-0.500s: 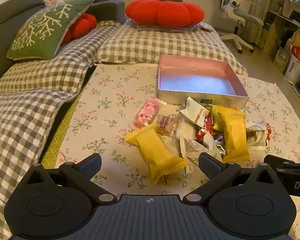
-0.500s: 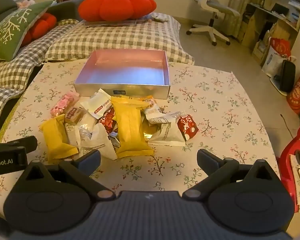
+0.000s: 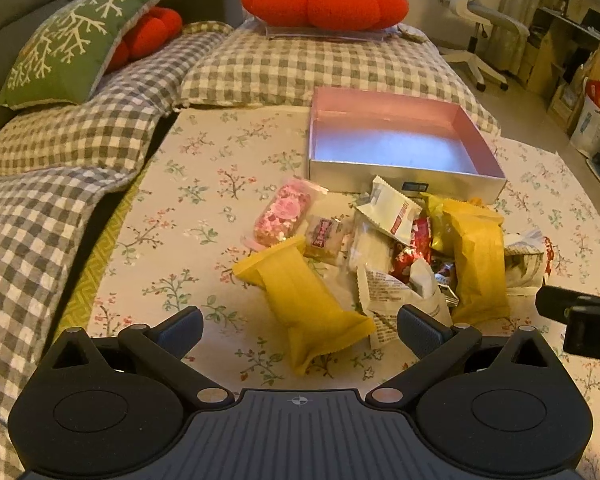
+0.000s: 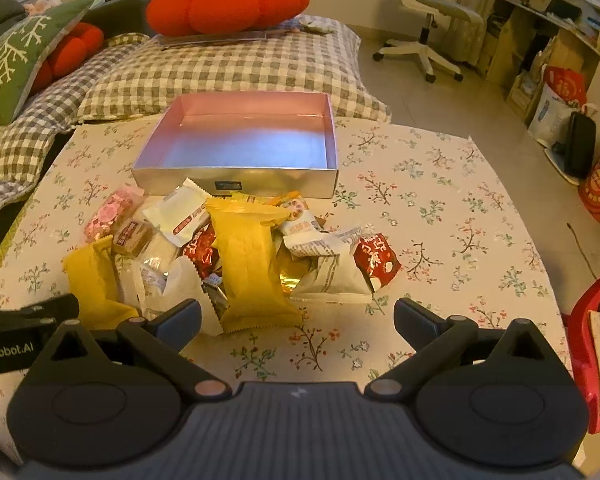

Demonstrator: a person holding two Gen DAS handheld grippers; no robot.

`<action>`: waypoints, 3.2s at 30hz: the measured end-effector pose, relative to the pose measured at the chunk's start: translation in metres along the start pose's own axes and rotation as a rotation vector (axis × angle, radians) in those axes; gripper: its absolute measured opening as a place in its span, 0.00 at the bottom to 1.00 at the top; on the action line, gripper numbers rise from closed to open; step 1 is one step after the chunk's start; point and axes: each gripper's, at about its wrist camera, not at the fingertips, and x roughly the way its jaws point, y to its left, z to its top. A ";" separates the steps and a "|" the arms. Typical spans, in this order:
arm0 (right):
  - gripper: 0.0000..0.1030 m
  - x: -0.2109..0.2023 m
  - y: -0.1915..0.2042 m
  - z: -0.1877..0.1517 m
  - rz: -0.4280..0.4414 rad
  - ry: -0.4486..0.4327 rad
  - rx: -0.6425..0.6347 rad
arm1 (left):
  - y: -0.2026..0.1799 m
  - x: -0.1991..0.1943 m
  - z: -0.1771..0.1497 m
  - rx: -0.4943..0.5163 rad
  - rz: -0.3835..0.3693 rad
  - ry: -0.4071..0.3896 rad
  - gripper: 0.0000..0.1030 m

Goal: Organize snacks
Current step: 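Grasp yellow pastry packs with both grippers from the snack pile, then carry yellow packs into the silver box with both grippers and release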

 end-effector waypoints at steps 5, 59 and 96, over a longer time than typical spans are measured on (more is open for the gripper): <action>0.99 0.010 -0.006 0.006 0.006 0.013 0.017 | 0.000 0.008 0.005 0.004 -0.004 0.003 1.00; 0.33 0.067 0.024 0.035 0.190 0.019 -0.004 | 0.022 0.064 0.032 -0.177 -0.039 -0.077 0.36; 0.34 0.165 -0.010 0.135 0.163 -0.134 0.119 | -0.033 0.196 0.155 -0.003 -0.142 -0.153 0.38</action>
